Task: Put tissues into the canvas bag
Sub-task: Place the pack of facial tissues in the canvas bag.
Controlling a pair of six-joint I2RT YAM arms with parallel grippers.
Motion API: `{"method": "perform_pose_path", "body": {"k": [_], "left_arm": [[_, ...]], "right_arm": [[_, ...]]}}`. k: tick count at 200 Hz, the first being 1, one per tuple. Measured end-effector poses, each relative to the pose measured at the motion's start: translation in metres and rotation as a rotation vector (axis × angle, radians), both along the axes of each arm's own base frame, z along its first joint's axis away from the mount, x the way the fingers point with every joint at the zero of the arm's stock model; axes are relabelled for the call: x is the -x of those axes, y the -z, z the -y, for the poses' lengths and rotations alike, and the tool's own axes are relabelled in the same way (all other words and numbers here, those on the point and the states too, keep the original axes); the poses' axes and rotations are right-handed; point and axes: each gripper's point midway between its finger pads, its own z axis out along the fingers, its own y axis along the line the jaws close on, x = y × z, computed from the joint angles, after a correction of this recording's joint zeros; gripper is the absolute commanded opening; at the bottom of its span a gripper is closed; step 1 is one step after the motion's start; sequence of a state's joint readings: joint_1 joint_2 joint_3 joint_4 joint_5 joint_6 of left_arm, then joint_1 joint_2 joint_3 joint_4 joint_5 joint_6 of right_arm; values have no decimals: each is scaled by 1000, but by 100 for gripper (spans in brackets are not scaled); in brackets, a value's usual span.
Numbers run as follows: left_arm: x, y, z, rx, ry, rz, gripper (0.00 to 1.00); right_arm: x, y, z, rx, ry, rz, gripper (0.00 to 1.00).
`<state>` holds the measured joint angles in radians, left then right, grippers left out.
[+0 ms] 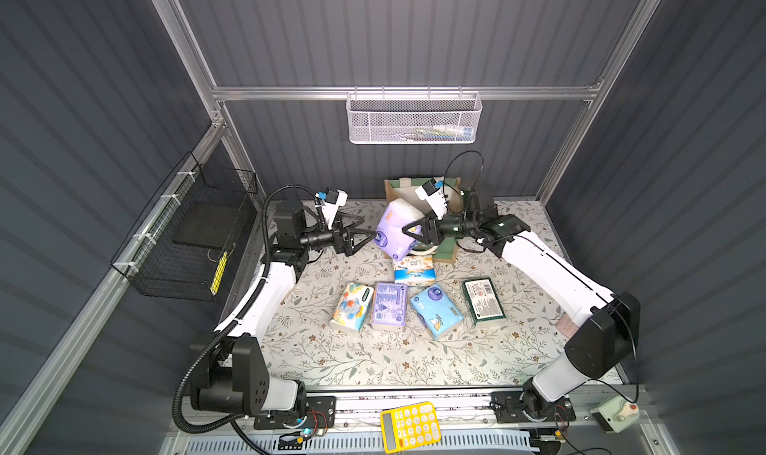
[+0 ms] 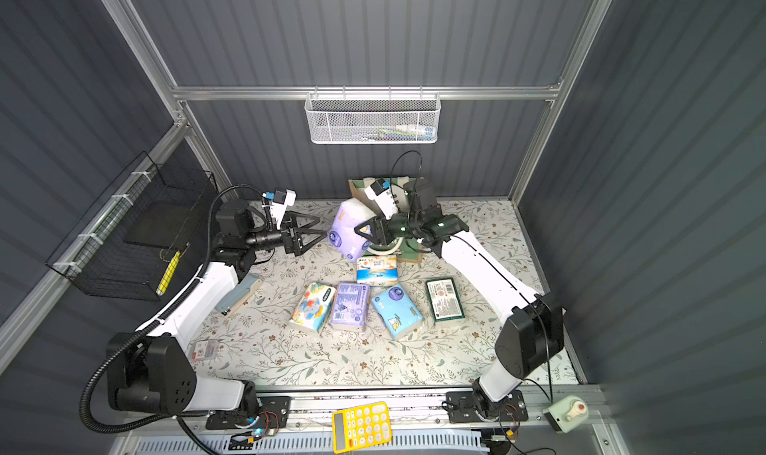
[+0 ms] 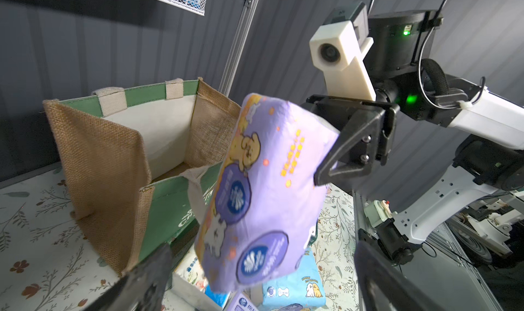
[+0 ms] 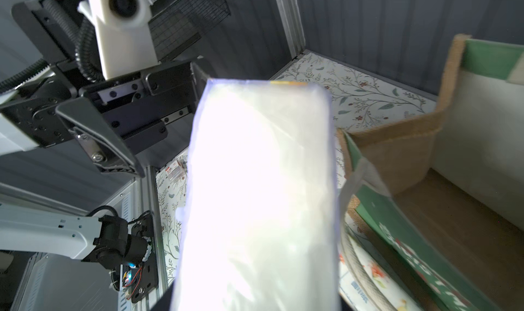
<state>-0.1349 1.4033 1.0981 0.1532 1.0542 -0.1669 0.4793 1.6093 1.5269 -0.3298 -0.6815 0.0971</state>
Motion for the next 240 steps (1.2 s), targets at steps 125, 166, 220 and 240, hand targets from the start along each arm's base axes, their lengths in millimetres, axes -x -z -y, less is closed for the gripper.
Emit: {"method": "perform_pose_path", "body": {"k": [125, 166, 220, 240], "left_arm": [[-9, -24, 22, 40, 89, 46, 100], [-5, -25, 33, 48, 162, 39, 99], [-5, -13, 49, 53, 238, -2, 94], [-3, -13, 50, 57, 251, -15, 90]], "right_arm": [[15, -49, 5, -63, -167, 38, 45], [17, -34, 0, -66, -215, -22, 46], [12, -36, -10, -113, -255, -36, 45], [10, -36, -14, -120, -266, -36, 45]]}}
